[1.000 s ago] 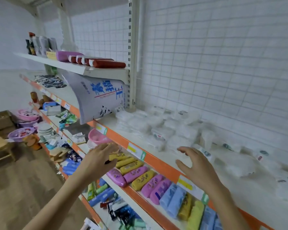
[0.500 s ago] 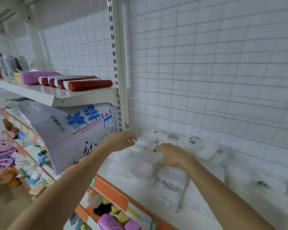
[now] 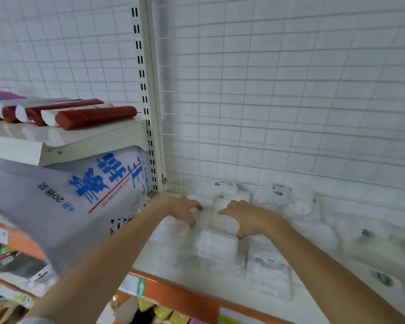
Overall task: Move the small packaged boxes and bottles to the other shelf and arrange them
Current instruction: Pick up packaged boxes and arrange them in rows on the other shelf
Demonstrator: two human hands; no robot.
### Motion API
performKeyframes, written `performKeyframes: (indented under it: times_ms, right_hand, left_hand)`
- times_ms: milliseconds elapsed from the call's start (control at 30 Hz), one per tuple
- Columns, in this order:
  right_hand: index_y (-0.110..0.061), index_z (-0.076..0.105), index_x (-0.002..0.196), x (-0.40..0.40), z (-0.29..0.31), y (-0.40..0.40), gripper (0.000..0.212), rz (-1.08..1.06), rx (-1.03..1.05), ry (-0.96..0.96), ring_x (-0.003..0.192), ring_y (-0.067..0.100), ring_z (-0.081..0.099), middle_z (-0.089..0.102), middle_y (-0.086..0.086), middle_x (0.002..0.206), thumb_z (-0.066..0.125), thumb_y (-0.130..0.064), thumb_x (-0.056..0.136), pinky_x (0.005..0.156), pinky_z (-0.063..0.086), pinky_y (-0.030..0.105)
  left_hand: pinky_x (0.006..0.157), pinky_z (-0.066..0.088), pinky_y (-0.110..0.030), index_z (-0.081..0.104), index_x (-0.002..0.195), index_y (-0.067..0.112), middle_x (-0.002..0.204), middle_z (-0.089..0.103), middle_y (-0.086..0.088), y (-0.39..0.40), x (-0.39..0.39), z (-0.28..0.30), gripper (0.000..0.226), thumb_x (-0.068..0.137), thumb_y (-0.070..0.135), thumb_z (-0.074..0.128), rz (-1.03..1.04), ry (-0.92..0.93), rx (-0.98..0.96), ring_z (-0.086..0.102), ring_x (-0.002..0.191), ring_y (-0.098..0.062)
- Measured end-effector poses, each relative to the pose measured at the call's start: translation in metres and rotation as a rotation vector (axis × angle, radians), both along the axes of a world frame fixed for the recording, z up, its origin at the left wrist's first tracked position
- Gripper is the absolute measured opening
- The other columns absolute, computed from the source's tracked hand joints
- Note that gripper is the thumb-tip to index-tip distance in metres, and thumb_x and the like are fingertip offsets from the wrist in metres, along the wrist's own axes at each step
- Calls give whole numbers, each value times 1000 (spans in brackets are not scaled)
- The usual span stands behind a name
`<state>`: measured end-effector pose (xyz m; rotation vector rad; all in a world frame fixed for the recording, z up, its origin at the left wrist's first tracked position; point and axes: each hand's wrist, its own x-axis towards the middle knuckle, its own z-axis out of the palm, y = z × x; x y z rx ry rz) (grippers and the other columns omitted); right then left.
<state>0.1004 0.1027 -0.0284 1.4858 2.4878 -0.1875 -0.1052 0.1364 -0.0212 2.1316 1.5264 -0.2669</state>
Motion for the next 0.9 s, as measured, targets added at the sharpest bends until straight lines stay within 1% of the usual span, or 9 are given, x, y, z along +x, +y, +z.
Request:
performKeyframes:
  times_ms: [100,233,367,500,567,633,733,833,900]
  right_hand:
    - [-31,18,147,-3,-3,-5,80,-66,11,-3,125,26,29,28,9,137,64,-15,84,103,35,38]
    - [-29,23,146,-8,-4,-13,73,-160,36,31,123,26,33,31,9,136,57,-7,86,101,37,36]
    - [-21,26,144,-6,-7,-25,67,-260,97,129,123,24,42,38,7,139,59,-11,87,101,38,35]
    - [-26,21,142,2,-10,-36,66,-400,14,481,120,24,47,43,10,138,58,-14,89,102,41,37]
    - [-26,26,139,5,-11,-38,55,-464,16,643,115,25,51,47,11,133,55,-17,92,99,42,34]
    - [-24,38,130,7,-10,-38,38,-527,33,790,100,20,56,52,9,123,51,-21,95,88,44,30]
    - [-28,46,114,5,-9,-38,19,-636,-6,1006,78,15,55,55,9,107,46,-21,97,71,48,28]
    - [-30,50,105,2,-8,-40,13,-746,-18,1153,88,25,57,53,11,105,43,-23,97,58,56,31]
    - [-29,54,98,2,-6,-42,13,-786,-46,1286,99,29,57,53,10,113,43,-23,98,53,57,32]
  left_hand:
    - [102,30,-24,28,144,24,149,28,-4,4,-5,-3,70,84,17,63,-55,-28,15,30,134,-21]
    - [109,27,-31,27,144,24,151,26,-2,11,-14,-11,75,80,21,68,-102,-41,30,28,136,-21]
    - [96,38,-28,36,137,23,139,38,-5,12,-27,-18,67,80,28,70,-77,-236,88,42,123,-21]
    - [79,47,-30,53,105,32,117,50,0,12,-45,-28,32,79,40,69,-9,-550,63,53,100,-18]
    - [73,50,-30,58,97,25,109,56,-2,10,-49,-29,20,86,41,60,53,-680,66,56,90,-16]
    - [64,48,-25,58,103,17,106,57,-4,4,-49,-26,27,93,39,48,165,-782,106,53,79,-13]
    - [58,45,-23,53,122,11,108,61,-9,0,-49,-25,49,95,48,35,311,-721,182,54,72,-15]
    - [72,42,-27,56,118,6,102,63,-16,-2,-49,-24,60,95,53,25,410,-642,195,57,80,-22]
    - [72,42,-27,58,110,8,99,64,-16,-2,-49,-22,63,95,56,20,443,-621,181,58,80,-23]
